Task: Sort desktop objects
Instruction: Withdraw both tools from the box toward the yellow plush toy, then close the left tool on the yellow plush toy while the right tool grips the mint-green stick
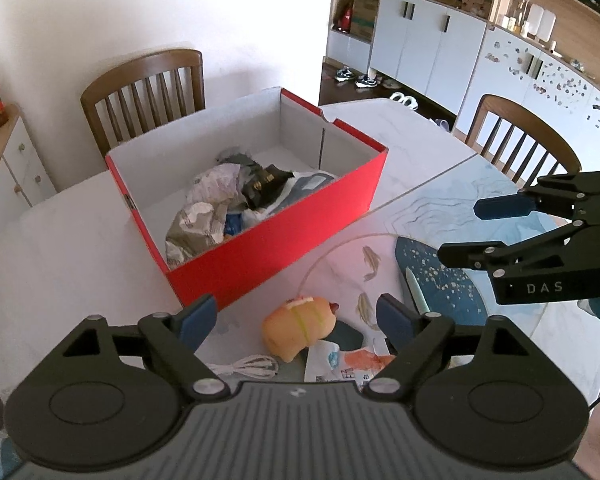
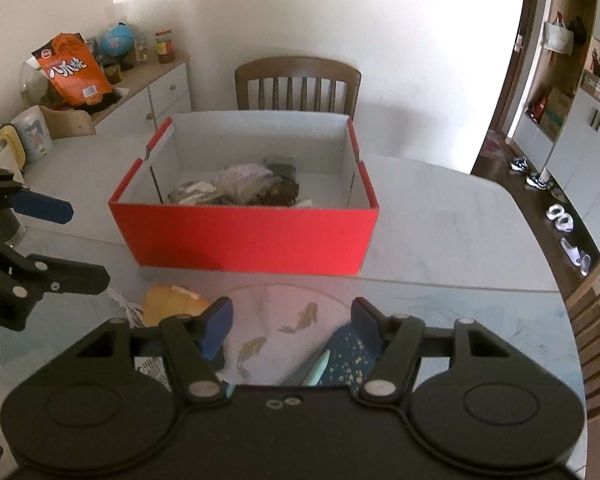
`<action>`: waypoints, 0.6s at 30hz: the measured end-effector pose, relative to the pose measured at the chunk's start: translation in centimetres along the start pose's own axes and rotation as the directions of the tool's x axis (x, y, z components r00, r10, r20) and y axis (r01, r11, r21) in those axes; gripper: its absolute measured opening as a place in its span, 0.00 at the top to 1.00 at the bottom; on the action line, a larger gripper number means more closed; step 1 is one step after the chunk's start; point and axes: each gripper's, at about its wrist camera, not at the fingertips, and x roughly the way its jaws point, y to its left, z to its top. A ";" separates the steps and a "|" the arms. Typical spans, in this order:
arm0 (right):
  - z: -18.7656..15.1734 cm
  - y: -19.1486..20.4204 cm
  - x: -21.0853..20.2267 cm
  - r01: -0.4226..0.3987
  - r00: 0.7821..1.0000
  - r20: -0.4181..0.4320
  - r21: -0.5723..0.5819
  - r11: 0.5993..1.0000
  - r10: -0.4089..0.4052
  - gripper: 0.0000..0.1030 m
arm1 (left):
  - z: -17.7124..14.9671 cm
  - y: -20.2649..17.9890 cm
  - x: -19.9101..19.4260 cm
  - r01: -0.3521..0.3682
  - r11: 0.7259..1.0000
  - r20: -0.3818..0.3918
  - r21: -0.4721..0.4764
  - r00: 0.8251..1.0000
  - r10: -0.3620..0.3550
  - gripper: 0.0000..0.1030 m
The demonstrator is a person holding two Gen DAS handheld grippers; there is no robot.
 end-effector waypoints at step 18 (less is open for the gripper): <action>-3.9 -0.7 3.0 0.019 0.997 -0.075 0.056 0.998 -0.015 0.37 | -2.9 0.3 4.0 0.018 0.999 -0.019 0.041 1.000 -0.017 0.00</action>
